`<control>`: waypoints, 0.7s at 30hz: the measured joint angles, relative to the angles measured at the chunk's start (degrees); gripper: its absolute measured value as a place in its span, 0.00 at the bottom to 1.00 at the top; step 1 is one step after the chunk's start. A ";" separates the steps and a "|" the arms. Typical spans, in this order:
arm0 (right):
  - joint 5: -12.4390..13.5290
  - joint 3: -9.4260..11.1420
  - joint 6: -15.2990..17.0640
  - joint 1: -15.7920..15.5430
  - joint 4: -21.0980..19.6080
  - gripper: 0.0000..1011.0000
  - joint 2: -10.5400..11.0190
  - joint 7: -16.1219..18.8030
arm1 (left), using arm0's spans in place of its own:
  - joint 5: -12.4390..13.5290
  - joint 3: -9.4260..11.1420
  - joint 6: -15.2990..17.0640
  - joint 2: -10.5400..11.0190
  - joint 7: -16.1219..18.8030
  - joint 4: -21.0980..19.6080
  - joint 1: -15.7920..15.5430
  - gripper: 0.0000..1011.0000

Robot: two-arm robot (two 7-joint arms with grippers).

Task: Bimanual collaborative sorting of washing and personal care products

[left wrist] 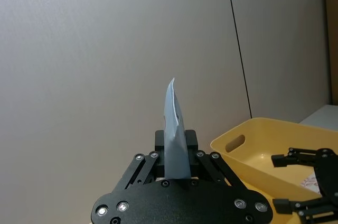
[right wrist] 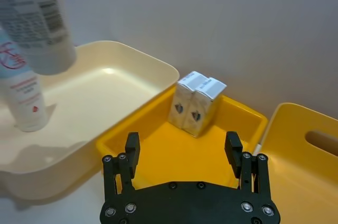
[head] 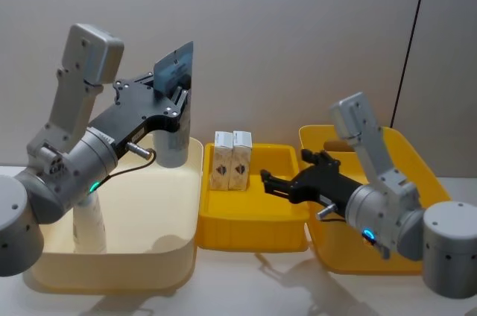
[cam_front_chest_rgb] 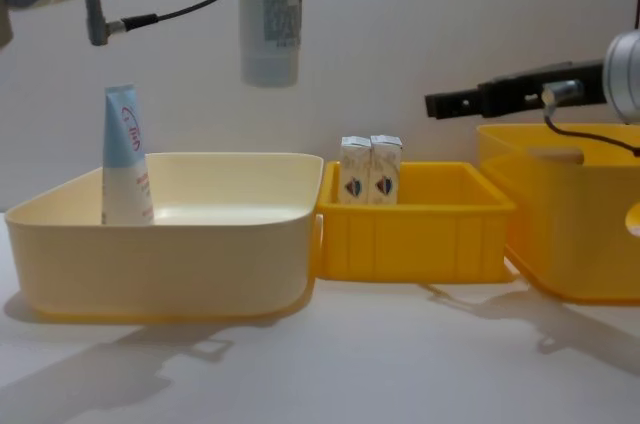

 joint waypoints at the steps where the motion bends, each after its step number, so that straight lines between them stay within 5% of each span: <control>1: 0.47 -0.18 0.04 0.21 -0.05 0.99 -0.02 0.79 | -0.28 -0.07 -0.14 -0.10 -0.11 0.01 0.00 0.21; 21: 6.58 -4.18 1.39 4.98 1.47 0.99 -0.64 13.33 | -2.82 -1.04 -1.47 -0.17 -0.15 0.57 1.53 0.21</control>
